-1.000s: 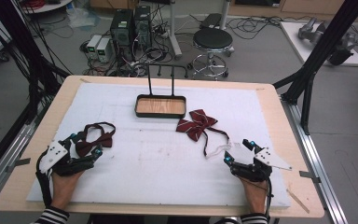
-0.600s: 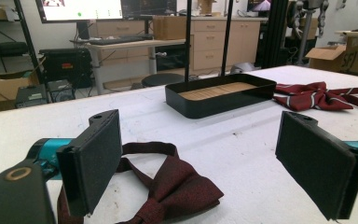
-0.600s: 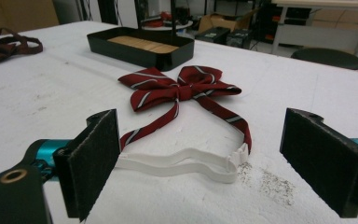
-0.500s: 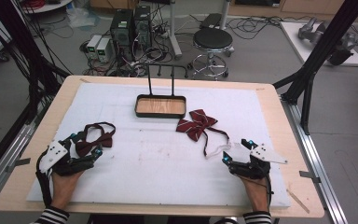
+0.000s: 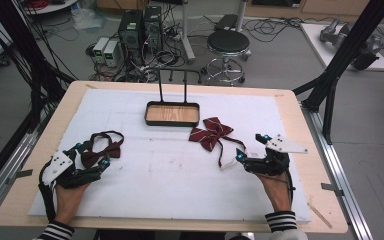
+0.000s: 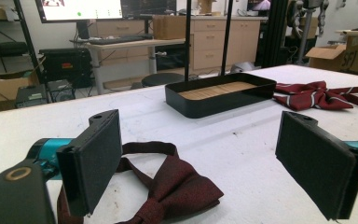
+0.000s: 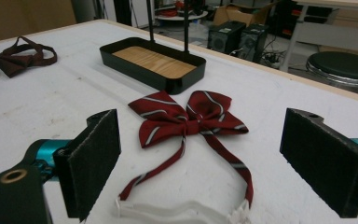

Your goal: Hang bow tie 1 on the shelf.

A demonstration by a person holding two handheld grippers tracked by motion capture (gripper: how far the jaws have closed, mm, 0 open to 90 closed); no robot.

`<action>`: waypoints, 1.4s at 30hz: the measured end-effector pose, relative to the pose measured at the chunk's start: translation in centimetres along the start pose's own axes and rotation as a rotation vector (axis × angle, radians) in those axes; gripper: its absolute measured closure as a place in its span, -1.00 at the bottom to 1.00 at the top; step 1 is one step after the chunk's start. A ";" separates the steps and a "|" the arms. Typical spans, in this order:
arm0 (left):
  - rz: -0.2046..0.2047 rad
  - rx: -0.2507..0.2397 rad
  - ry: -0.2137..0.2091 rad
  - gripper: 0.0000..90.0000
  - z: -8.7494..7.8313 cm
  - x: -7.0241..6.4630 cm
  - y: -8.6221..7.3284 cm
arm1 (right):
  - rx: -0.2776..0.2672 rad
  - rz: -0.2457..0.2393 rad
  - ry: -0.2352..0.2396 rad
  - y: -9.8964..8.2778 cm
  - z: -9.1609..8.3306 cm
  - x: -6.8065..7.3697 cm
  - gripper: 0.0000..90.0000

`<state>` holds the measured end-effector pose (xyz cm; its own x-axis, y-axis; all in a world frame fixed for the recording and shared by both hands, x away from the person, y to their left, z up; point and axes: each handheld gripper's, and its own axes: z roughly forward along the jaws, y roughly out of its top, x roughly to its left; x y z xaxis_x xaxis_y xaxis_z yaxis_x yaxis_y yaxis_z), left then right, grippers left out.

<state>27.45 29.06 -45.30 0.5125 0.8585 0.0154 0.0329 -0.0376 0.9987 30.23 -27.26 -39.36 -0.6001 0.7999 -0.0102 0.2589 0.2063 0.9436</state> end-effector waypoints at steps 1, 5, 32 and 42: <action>0.000 0.000 0.000 -0.67 0.0 0.0 0.0 | 0.000 0.000 0.000 0.0 0.0 0.0 -0.75; 0.000 -0.001 0.000 -0.67 0.0 0.0 0.0 | 0.029 -0.013 0.021 1.2 1.0 0.0 -0.74; -0.007 0.003 -0.004 -0.67 0.1 0.1 0.0 | 0.236 -0.119 0.148 6.4 8.5 -0.2 -0.74; -0.006 0.005 -0.007 -0.67 0.1 0.1 0.0 | 0.381 -0.171 0.133 6.9 11.3 -0.7 -0.74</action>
<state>27.56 29.06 -45.28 0.5182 0.8552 0.0088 0.0402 -0.0346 0.9986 40.95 -20.04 -36.55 -0.7445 0.6616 -0.0898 0.3928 0.5428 0.7424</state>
